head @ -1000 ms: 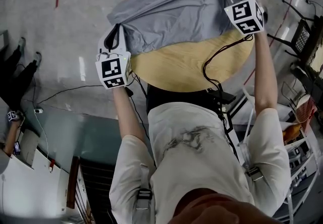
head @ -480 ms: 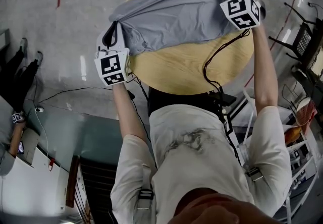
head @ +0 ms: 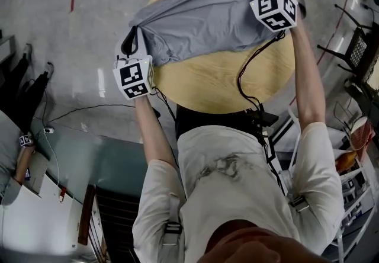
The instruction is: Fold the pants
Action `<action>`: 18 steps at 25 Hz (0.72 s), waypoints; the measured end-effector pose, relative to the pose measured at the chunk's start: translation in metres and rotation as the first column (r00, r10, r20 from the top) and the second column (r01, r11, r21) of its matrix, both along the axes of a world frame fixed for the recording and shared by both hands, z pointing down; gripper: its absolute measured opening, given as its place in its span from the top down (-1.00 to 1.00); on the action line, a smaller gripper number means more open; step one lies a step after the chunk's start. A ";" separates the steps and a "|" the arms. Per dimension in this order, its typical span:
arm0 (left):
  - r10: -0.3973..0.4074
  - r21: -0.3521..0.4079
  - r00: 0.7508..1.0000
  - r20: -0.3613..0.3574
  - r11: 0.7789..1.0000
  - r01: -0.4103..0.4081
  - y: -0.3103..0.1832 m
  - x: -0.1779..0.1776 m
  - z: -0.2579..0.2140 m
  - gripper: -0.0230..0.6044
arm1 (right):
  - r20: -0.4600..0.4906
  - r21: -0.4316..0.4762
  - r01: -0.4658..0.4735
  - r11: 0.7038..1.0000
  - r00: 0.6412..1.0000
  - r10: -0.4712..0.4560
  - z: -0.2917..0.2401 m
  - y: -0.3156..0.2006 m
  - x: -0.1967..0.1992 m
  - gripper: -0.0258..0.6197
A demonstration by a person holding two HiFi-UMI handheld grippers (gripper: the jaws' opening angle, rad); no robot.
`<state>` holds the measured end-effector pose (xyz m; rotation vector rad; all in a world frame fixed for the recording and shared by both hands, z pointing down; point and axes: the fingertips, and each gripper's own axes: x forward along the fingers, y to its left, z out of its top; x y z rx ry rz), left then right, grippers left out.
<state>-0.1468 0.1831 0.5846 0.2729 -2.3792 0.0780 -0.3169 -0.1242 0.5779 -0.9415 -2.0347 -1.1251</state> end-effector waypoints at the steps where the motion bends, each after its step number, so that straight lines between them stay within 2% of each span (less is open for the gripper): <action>1: 0.001 -0.003 1.000 0.006 1.000 -0.001 -0.001 0.000 -0.001 0.84 | 0.003 -0.004 -0.001 1.000 1.000 0.001 0.000 0.001 0.001 0.84; 8: 0.013 -0.011 0.998 0.059 1.000 -0.013 -0.008 0.002 -0.014 0.82 | 0.030 -0.041 0.011 0.999 0.999 -0.010 -0.013 0.005 0.009 0.68; 13: 0.008 -0.012 0.996 0.085 1.000 -0.007 -0.015 0.005 -0.024 0.65 | 0.040 -0.076 0.011 0.997 0.999 -0.008 -0.025 0.005 0.020 0.56; 18: 0.011 -0.005 0.994 0.110 1.000 -0.010 -0.024 0.017 -0.043 0.62 | 0.059 -0.144 0.004 0.990 0.998 0.005 -0.048 0.011 0.046 0.50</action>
